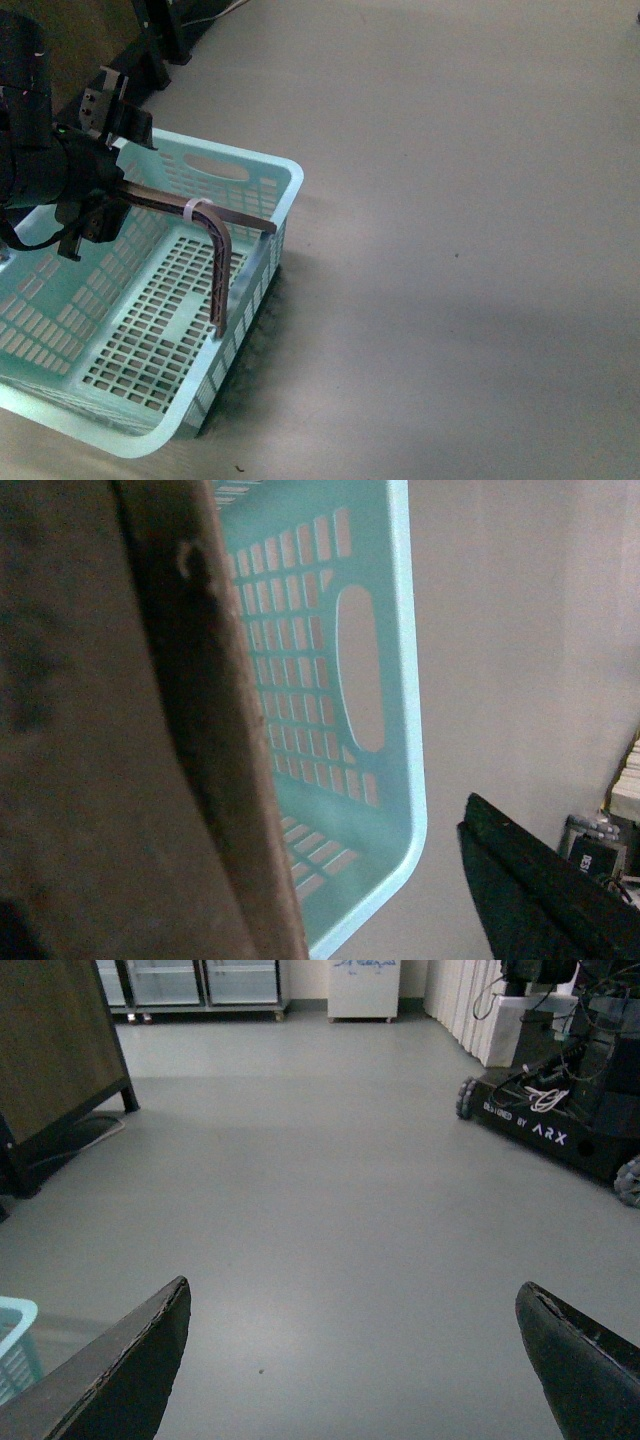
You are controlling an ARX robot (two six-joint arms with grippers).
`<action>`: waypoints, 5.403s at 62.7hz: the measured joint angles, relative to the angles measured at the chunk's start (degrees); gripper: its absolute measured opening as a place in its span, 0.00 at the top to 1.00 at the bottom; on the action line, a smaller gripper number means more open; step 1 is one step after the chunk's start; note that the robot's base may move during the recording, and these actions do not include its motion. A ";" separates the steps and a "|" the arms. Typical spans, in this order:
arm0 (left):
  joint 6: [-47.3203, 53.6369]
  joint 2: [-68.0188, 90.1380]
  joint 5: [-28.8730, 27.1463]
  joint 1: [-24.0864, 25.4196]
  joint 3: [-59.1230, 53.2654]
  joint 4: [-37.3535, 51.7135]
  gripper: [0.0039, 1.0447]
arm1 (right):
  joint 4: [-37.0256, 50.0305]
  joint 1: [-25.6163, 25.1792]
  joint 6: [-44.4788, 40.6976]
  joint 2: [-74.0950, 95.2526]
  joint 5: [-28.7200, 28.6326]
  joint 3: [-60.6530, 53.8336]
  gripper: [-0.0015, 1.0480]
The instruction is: Pick mango and avocado into basket
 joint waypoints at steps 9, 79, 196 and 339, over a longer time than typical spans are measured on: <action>-5.57 0.00 -0.39 0.00 0.02 -0.46 0.69 | 0.00 0.00 0.02 0.00 0.00 0.00 0.08; -14.71 -67.25 -0.68 1.40 -11.98 -38.51 0.75 | 0.02 0.00 0.02 0.00 0.00 0.00 0.08; -15.76 -69.46 -0.59 1.22 -11.13 -39.28 0.96 | 0.02 0.00 0.00 0.00 -0.02 0.00 0.08; -16.13 -69.48 -0.61 1.01 -11.10 -39.30 0.96 | 0.02 0.00 0.02 0.00 0.11 0.00 0.08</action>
